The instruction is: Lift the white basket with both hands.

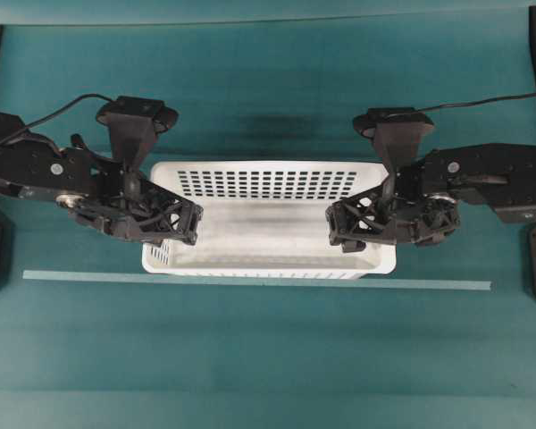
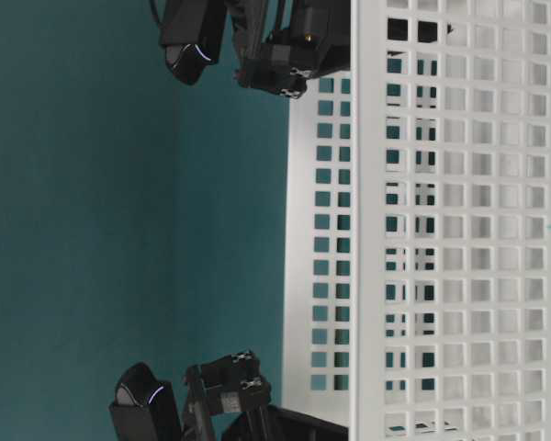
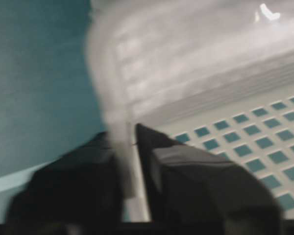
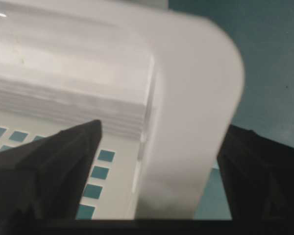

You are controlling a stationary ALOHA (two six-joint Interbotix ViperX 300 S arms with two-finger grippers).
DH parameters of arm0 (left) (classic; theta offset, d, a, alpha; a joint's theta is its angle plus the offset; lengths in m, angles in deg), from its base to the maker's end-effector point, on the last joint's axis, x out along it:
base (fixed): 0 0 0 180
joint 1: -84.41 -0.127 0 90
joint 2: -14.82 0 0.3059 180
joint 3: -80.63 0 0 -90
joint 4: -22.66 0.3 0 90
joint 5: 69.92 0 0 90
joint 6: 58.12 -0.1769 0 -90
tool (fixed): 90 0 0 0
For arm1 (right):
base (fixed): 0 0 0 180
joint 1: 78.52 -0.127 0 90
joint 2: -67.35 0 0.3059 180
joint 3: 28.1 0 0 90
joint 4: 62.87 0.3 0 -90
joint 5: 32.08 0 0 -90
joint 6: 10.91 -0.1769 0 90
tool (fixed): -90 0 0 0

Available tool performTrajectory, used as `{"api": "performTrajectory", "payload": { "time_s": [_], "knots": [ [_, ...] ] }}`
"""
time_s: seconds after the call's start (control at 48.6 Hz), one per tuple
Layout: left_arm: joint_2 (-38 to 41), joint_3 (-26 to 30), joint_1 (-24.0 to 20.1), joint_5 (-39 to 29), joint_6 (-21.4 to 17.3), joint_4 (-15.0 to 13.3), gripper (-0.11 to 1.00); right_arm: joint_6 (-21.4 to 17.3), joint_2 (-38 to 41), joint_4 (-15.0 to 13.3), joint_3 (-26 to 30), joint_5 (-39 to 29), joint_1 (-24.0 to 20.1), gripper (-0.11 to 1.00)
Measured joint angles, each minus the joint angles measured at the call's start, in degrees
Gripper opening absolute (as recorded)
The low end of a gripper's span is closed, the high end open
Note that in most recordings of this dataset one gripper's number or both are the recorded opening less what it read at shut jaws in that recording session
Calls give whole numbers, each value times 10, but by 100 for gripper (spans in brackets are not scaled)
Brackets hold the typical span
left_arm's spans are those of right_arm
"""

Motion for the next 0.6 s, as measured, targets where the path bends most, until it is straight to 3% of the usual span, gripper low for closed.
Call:
{"api": "performTrajectory", "payload": {
  "time_s": [0.185, 0.267, 0.597],
  "knots": [
    [0, 0, 5, 7, -2, 0, 81, 0, 1, 0, 0, 1, 0, 95],
    [0, 0, 5, 8, -1, 0, 96, 0, 1, 0, 0, 2, 0, 95],
    [-3, 0, 5, 8, -4, 0, 96, 0, -4, 0, -2, 4, 1, 95]
  ]
}}
